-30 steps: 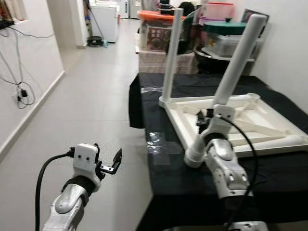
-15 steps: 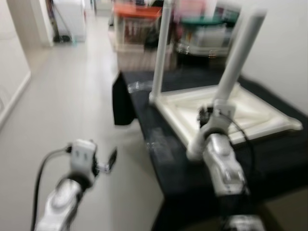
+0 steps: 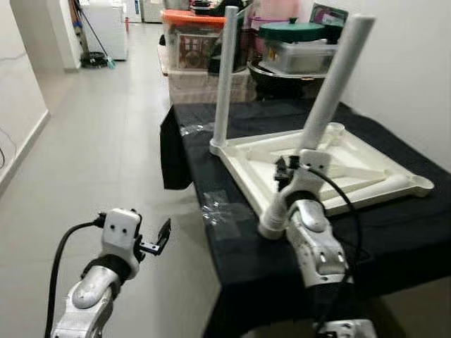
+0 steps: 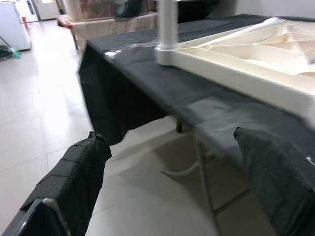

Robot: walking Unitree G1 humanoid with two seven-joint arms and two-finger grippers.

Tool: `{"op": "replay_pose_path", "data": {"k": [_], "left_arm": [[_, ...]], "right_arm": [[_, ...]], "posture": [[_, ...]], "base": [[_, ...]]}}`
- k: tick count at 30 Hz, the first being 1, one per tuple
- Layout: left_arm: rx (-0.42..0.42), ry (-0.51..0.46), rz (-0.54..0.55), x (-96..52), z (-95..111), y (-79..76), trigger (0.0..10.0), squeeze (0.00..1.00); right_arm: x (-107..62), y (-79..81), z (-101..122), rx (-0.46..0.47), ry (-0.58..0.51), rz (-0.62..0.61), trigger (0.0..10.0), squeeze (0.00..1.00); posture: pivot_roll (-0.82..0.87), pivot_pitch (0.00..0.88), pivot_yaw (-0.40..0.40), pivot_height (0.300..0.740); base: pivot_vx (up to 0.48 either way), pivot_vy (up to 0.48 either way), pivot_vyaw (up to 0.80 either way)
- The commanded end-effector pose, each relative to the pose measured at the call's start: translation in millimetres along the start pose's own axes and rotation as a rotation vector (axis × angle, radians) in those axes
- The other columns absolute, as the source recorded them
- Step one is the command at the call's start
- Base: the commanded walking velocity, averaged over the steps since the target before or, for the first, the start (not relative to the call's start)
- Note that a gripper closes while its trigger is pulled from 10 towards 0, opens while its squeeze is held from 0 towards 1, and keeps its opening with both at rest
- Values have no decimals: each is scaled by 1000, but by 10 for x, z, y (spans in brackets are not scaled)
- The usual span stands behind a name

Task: Building children table

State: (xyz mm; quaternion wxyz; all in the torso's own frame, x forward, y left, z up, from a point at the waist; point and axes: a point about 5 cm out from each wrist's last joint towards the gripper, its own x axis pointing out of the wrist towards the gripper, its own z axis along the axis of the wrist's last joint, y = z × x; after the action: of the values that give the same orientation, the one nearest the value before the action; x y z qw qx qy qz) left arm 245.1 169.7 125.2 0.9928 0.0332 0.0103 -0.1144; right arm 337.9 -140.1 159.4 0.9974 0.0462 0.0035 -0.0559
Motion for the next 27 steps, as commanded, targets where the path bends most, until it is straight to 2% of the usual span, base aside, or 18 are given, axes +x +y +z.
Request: {"op": "replay_pose_path", "data": {"k": [1,20,27], "left_arm": [[7,6,-4,5,-12,0,10000,0],[6,18,-17,4,-44,-37,10000,0],[-2,20,-21,-1,-51,-41,10000,0]], "right_arm": [[-128,-286,-666,-53,300,-102,10000,0],[-124,-297,-662,-61,304,-95,10000,0],[-119,-279,-652,-35,298,-94,10000,0]], "posture": [[65,0,-61,740],[62,0,-66,740],[65,0,-67,740]], "base": [[0,0,0],[0,0,0],[0,0,0]]}}
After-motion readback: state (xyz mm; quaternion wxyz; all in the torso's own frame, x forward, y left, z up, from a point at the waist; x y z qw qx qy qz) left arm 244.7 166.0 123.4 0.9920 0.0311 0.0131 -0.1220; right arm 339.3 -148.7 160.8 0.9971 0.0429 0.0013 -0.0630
